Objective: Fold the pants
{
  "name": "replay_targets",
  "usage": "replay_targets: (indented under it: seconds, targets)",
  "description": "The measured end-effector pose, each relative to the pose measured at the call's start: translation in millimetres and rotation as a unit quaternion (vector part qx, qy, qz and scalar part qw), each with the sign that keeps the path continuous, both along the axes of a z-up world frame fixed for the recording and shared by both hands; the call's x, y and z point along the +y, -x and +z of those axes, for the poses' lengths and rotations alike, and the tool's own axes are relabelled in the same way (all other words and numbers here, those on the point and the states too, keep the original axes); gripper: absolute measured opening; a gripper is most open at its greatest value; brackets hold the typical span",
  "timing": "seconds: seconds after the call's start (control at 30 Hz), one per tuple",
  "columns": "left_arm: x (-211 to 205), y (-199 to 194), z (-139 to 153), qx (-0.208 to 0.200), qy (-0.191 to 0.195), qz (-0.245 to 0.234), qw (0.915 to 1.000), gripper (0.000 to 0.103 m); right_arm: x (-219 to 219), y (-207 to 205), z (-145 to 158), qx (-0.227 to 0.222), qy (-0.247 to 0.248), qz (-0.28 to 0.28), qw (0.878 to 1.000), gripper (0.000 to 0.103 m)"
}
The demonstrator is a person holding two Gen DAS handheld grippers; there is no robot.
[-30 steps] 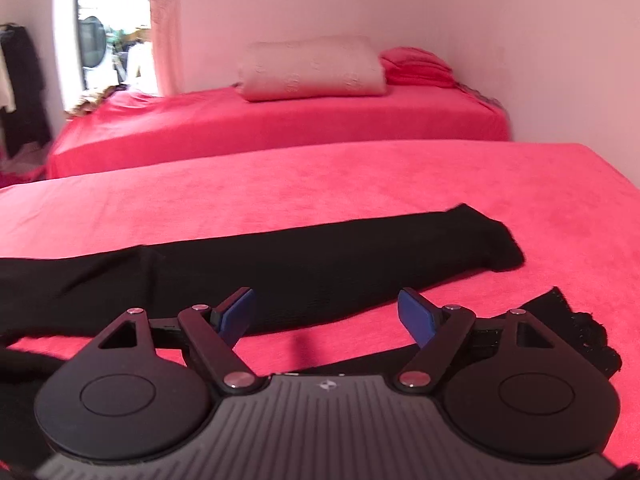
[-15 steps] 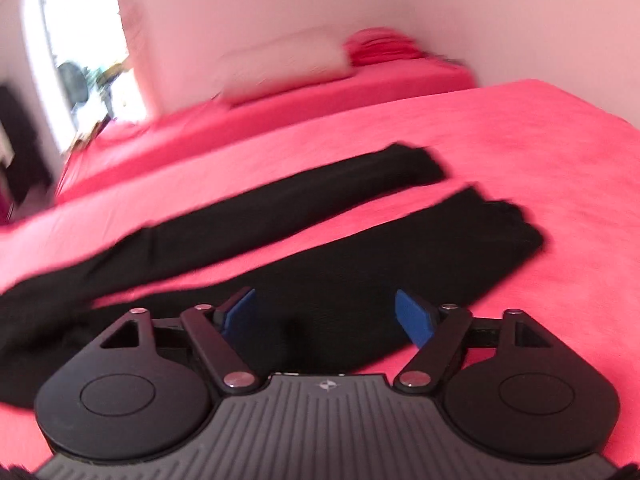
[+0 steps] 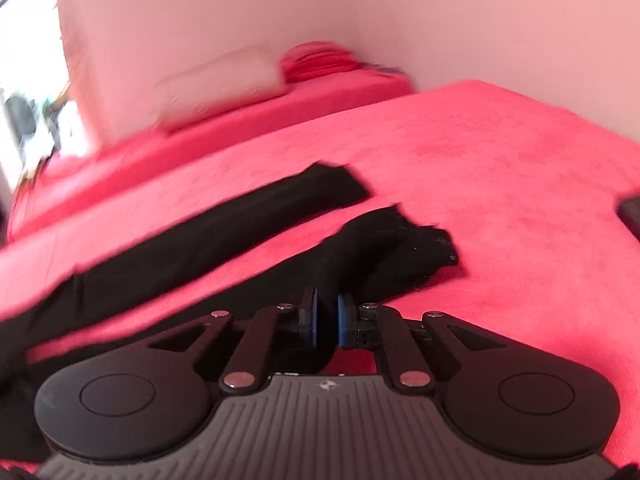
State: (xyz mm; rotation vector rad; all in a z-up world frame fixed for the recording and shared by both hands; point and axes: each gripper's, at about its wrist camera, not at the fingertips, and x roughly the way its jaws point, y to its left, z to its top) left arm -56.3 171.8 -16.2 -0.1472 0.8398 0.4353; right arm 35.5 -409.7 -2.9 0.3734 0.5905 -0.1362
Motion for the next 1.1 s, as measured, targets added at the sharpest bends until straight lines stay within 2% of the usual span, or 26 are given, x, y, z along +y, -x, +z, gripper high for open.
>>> replay_targets:
  seconds: [0.07,0.1,0.13,0.2,0.23,0.27,0.3,0.37,0.4,0.43,0.47,0.6,0.67,0.7,0.73,0.77,0.8,0.83,0.87,0.9,0.93,0.97,1.0,1.07,1.1]
  targets:
    - [0,0,0,0.0,-0.001,-0.002,1.0,0.103,-2,1,-4,0.021,-0.003,0.011,1.0,0.011]
    - [0,0,0,0.0,-0.001,-0.004,1.0,0.103,2,6,-1,0.019,0.017,0.017,1.0,0.011]
    - [0,0,0,-0.001,0.0,-0.006,1.0,0.103,4,10,4,0.015,0.034,0.009,0.999,0.022]
    - [1,0,1,-0.001,0.003,-0.008,1.0,0.103,13,25,17,-0.017,0.081,-0.028,0.996,0.037]
    - [2,0,1,0.0,0.002,-0.009,1.0,0.103,27,32,27,-0.039,0.123,-0.03,0.991,0.037]
    - [2,0,2,0.002,0.002,-0.01,0.9999,0.103,42,38,35,-0.058,0.151,-0.003,0.987,0.037]
    - [2,0,4,0.004,0.001,-0.011,0.9999,0.103,64,44,42,-0.075,0.172,0.051,0.981,0.039]
    - [2,-1,9,0.004,-0.003,-0.013,0.9999,0.103,113,55,48,-0.089,0.181,0.175,0.964,0.051]
    - [3,0,11,0.002,-0.008,-0.012,0.9999,0.103,143,61,48,-0.093,0.18,0.252,0.946,0.057]
    - [3,1,13,-0.001,-0.012,-0.009,0.9999,0.103,175,69,45,-0.099,0.184,0.328,0.921,0.057]
    - [5,3,15,-0.004,-0.013,-0.006,0.9999,0.103,209,80,41,-0.11,0.192,0.394,0.892,0.057]
    - [17,15,21,-0.01,-0.003,0.009,0.9999,0.103,324,117,25,-0.126,0.207,0.581,0.777,0.057]
    - [24,23,24,-0.011,-0.007,0.019,0.9997,0.103,373,131,17,-0.137,0.231,0.638,0.721,0.057]
    - [27,27,26,-0.013,-0.009,0.024,0.9996,0.103,394,137,12,-0.146,0.25,0.654,0.699,0.057]
    - [30,31,27,-0.013,-0.011,0.029,0.9994,0.103,413,141,8,-0.152,0.266,0.663,0.683,0.057]
    - [33,34,28,-0.014,-0.011,0.033,0.9993,0.103,431,140,4,-0.151,0.276,0.67,0.672,0.057]
    - [35,36,28,-0.015,-0.01,0.036,0.9992,0.103,446,134,1,-0.148,0.279,0.675,0.666,0.056]
    - [37,39,28,-0.017,-0.009,0.039,0.9991,0.103,459,131,0,-0.148,0.278,0.675,0.668,0.054]
    - [39,42,29,-0.018,-0.008,0.041,0.999,0.103,467,121,-1,-0.15,0.268,0.672,0.674,0.054]
    - [42,45,29,-0.02,-0.006,0.044,0.9988,0.103,476,115,-2,-0.145,0.26,0.666,0.683,0.049]
    - [44,47,28,-0.021,-0.004,0.047,0.9987,0.103,482,108,-2,-0.135,0.252,0.657,0.698,0.018]
    - [46,49,27,-0.021,0.0,0.05,0.9985,0.103,488,105,-2,-0.107,0.234,0.655,0.711,0.008]
    - [49,50,27,-0.021,0.004,0.053,0.9984,0.103,486,112,-1,-0.107,0.225,0.652,0.716,0.009]
    - [53,50,24,-0.022,0.008,0.056,0.9982,0.103,475,141,1,-0.134,0.23,0.68,0.683,0.008]
    - [54,49,22,-0.02,0.009,0.058,0.9981,0.103,472,149,-7,-0.148,0.254,0.68,0.672,0.009]
